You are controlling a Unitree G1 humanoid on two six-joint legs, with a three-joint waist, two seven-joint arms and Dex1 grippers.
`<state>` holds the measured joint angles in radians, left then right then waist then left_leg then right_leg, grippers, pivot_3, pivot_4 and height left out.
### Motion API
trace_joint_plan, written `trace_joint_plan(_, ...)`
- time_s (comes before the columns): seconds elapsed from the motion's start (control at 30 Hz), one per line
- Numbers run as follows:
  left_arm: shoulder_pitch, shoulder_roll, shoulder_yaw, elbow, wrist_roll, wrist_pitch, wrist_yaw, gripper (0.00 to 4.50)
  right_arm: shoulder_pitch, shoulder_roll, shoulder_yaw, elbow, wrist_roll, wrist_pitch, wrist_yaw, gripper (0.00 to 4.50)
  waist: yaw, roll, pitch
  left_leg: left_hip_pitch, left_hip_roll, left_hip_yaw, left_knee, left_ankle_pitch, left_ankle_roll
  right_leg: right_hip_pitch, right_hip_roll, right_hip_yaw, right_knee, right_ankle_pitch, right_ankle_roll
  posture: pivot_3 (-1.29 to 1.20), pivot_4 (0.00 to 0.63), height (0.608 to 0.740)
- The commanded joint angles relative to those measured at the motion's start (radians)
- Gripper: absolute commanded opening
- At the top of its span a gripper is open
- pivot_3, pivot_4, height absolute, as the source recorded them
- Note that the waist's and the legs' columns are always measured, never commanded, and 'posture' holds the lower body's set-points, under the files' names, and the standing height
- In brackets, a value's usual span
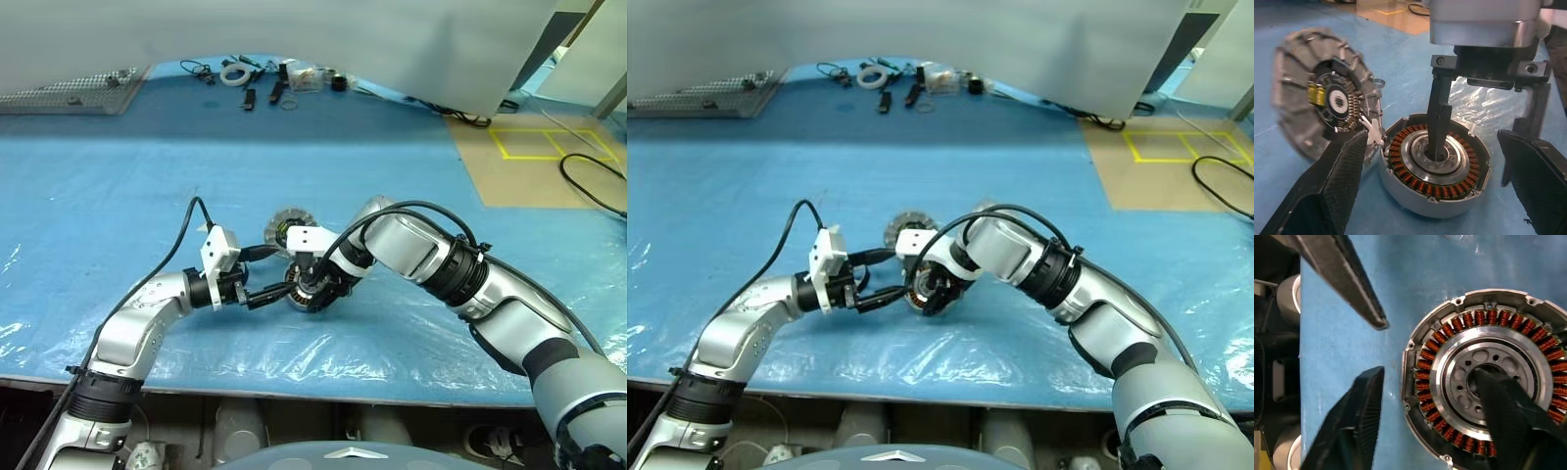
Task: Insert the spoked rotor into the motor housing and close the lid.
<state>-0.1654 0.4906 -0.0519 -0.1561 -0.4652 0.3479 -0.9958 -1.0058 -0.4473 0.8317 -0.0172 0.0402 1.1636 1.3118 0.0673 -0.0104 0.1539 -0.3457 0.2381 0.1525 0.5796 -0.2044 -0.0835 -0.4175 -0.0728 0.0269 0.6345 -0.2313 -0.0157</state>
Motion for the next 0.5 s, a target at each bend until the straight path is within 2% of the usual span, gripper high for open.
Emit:
trace_joint_plan(0.03, -0.018, 0.008, 0.011, -0.01, -0.006, -0.018, -0.01, 4.5, 0.006, -0.003, 0.059, 0.052, 0.01, 0.013, -0.014, 3.58, -0.001, 0.0, 0.0, 0.0, 0.0, 0.0, 0.0, 0.0, 0.0, 0.0, 0.0, 0.0, 0.0, 0.0, 0.0, 0.0, 0.15, 0.74)
trace_joint_plan(0.27, -0.031, 0.012, 0.011, 0.011, -0.006, -0.022, -0.021, 4.5, -0.103, 0.032, 0.007, 0.1, 0.066, 0.039, 0.007, 3.58, -0.003, 0.0, 0.0, -0.002, 0.0, 0.0, -0.001, 0.0, 0.0, -0.003, 0.0, 0.0, 0.0, 0.0, 0.0, 0.0, 0.15, 0.74)
trace_joint_plan(0.5, -0.035, 0.021, 0.014, 0.017, -0.01, -0.018, -0.034, 4.5, -0.216, -0.054, -0.079, 0.007, 0.191, 0.125, 0.054, 3.58, 0.001, 0.001, 0.003, -0.012, 0.0, 0.0, -0.002, 0.0, 0.0, -0.009, 0.0, -0.001, -0.003, 0.001, 0.001, 0.0, 0.15, 0.74)
